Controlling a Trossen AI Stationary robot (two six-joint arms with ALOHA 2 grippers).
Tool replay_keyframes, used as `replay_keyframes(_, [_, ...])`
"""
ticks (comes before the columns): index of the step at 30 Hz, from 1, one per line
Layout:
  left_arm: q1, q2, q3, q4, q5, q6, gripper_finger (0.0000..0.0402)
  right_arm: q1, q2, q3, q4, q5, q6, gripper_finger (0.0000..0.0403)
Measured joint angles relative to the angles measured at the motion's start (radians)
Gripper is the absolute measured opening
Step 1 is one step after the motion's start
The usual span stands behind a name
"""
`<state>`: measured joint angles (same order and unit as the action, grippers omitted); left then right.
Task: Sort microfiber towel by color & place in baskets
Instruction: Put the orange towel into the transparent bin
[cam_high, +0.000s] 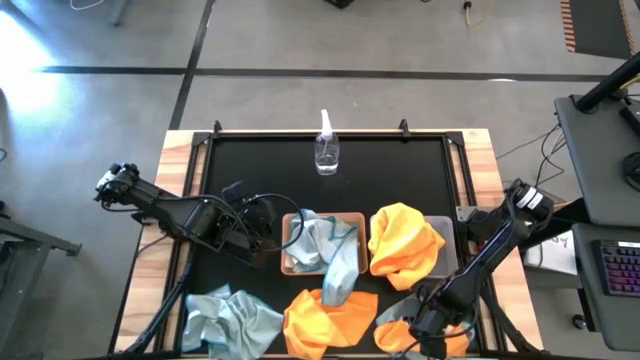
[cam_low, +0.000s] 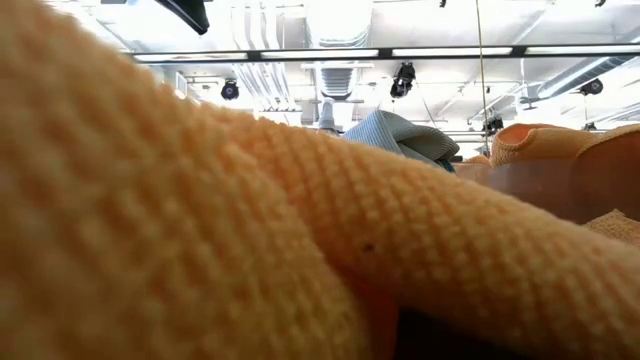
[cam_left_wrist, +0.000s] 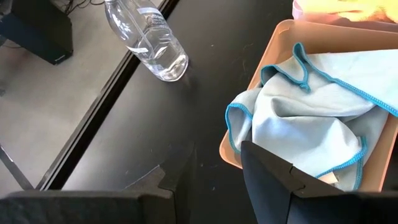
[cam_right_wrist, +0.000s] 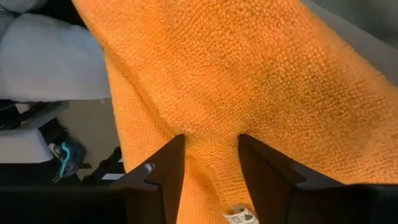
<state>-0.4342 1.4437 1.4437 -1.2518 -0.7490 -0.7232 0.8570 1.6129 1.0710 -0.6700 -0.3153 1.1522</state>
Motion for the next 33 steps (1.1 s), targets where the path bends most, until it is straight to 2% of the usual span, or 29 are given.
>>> replay_keyframes(10, [0.000, 0.000, 0.000, 0.002, 0.000, 0.011, 0.0113, 0.000, 0.059, 0.000, 0.003, 0.001, -0.053, 0.0183])
replay_keyframes(23, [0.000, 0.000, 0.000, 0.001, 0.000, 0.011, 0.0113, -0.001, 0.114, 0.004, 0.004, -0.002, -0.090, 0.0187])
replay_keyframes(28, [0.000, 0.000, 0.000, 0.001, 0.000, 0.011, 0.0113, -0.001, 0.114, 0.003, 0.003, 0.001, -0.080, 0.0170])
replay_keyframes(33, [0.000, 0.000, 0.000, 0.001, 0.000, 0.011, 0.0113, -0.001, 0.114, 0.002, 0.001, 0.001, -0.080, 0.0122])
